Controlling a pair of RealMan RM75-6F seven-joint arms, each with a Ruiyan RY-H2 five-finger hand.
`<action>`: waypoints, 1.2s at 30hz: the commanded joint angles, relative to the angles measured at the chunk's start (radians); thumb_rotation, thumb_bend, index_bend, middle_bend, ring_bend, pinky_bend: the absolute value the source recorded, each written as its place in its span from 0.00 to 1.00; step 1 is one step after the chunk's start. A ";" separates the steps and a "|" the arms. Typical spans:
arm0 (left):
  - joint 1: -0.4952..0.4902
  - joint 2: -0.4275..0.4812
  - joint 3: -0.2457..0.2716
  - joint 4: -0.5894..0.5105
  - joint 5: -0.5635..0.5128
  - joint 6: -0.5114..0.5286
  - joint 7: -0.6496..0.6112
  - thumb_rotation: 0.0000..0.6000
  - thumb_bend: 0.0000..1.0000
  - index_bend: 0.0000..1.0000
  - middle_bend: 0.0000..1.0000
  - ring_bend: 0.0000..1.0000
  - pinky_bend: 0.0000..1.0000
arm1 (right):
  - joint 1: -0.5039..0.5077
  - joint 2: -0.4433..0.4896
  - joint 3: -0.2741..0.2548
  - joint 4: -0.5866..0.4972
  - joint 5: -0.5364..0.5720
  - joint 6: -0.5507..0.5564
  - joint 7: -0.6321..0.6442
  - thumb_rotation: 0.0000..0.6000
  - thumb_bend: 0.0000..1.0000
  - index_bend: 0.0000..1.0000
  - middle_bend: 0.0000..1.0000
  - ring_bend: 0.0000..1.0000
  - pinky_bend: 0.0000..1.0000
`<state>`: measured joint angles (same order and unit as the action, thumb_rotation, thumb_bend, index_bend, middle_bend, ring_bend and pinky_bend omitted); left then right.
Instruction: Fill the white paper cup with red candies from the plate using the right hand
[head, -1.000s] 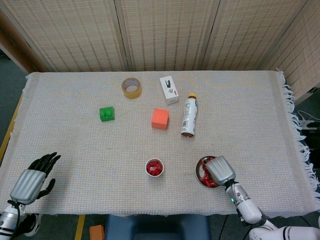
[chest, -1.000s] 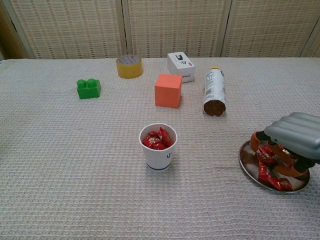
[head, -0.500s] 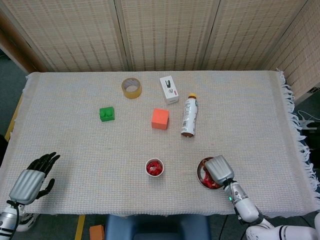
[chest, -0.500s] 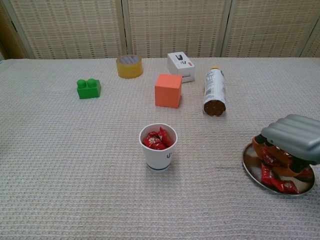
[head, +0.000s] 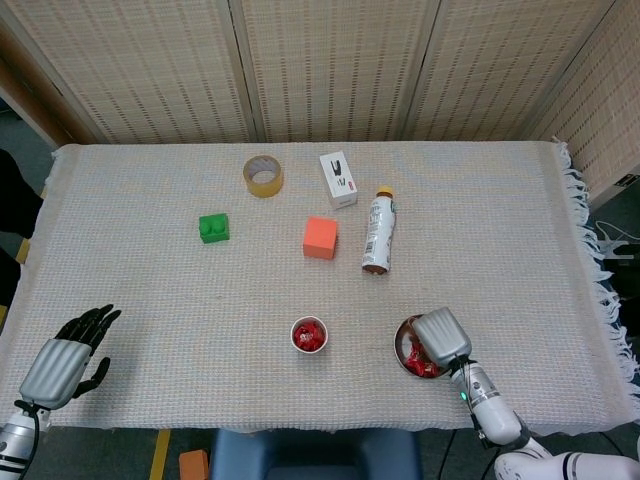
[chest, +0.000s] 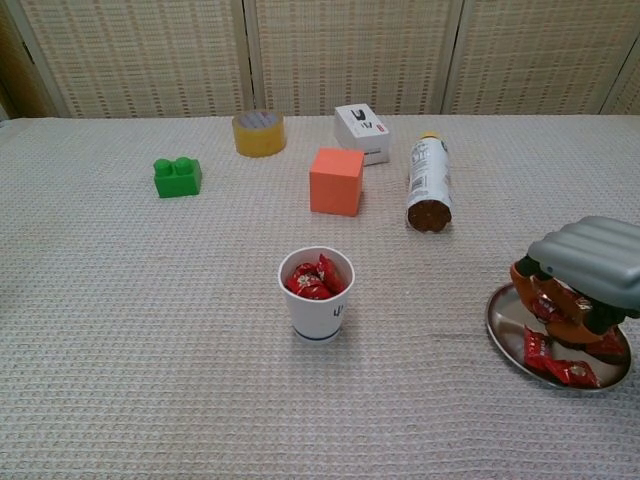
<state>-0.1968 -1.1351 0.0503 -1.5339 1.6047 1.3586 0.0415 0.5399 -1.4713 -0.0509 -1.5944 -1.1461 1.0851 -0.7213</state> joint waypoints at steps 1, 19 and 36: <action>0.000 0.000 0.000 0.000 0.000 0.000 0.000 1.00 0.50 0.02 0.00 0.06 0.18 | -0.002 0.024 0.014 -0.039 -0.021 0.015 0.023 1.00 0.25 0.62 0.69 0.69 1.00; 0.001 0.004 0.001 -0.003 0.001 0.003 -0.009 1.00 0.50 0.01 0.00 0.06 0.18 | 0.173 -0.079 0.201 -0.295 0.046 -0.028 -0.060 1.00 0.25 0.59 0.69 0.69 1.00; 0.001 0.029 0.006 0.004 0.019 0.016 -0.077 1.00 0.50 0.01 0.00 0.06 0.18 | 0.255 -0.287 0.211 -0.138 0.098 -0.013 -0.078 1.00 0.26 0.57 0.70 0.70 1.00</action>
<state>-0.1957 -1.1062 0.0558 -1.5298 1.6231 1.3740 -0.0349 0.7919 -1.7533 0.1629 -1.7377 -1.0490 1.0701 -0.7984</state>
